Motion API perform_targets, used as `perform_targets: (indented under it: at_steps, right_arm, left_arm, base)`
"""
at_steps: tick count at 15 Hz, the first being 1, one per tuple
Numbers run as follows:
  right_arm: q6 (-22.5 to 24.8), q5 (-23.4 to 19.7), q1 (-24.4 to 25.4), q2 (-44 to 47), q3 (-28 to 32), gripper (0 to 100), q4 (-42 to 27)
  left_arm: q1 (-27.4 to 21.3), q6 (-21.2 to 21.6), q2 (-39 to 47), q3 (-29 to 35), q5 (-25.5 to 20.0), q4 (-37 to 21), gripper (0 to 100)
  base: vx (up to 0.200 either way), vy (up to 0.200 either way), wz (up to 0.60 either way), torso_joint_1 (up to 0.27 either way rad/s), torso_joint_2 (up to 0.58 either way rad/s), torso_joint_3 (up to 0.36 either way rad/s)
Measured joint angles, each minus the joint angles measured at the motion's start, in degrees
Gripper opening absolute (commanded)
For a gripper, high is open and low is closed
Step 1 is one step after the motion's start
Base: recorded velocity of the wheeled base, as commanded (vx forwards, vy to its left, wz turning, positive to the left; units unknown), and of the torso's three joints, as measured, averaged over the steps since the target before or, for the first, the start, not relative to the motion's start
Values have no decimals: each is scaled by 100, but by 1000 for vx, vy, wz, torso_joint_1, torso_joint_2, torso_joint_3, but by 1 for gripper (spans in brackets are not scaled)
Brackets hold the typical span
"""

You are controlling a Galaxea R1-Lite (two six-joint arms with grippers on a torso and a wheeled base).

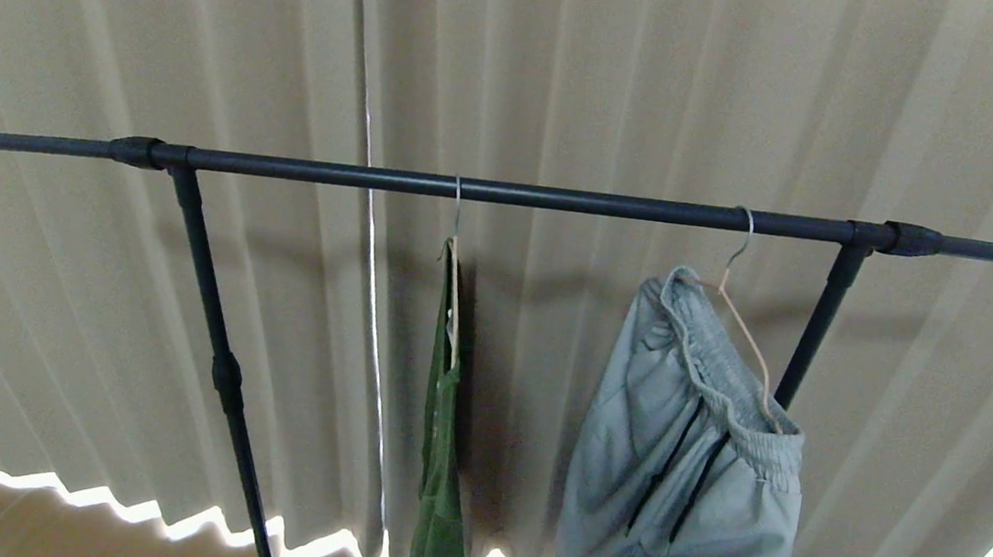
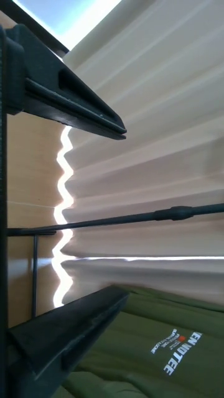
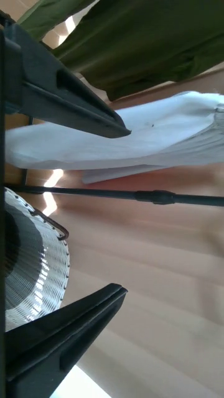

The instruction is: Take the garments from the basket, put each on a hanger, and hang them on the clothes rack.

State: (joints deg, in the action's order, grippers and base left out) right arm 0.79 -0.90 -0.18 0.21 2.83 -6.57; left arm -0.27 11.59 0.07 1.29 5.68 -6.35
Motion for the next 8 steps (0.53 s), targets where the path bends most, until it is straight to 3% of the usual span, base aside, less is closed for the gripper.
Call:
perform_targets:
  at_steps: [8]
  right_arm:
    - [43,-32,0,1,9,100,-10]
  left_arm:
    - [0,0,-2,2,1,-2,100]
  base:
    - [0,0,0,0,0,0]
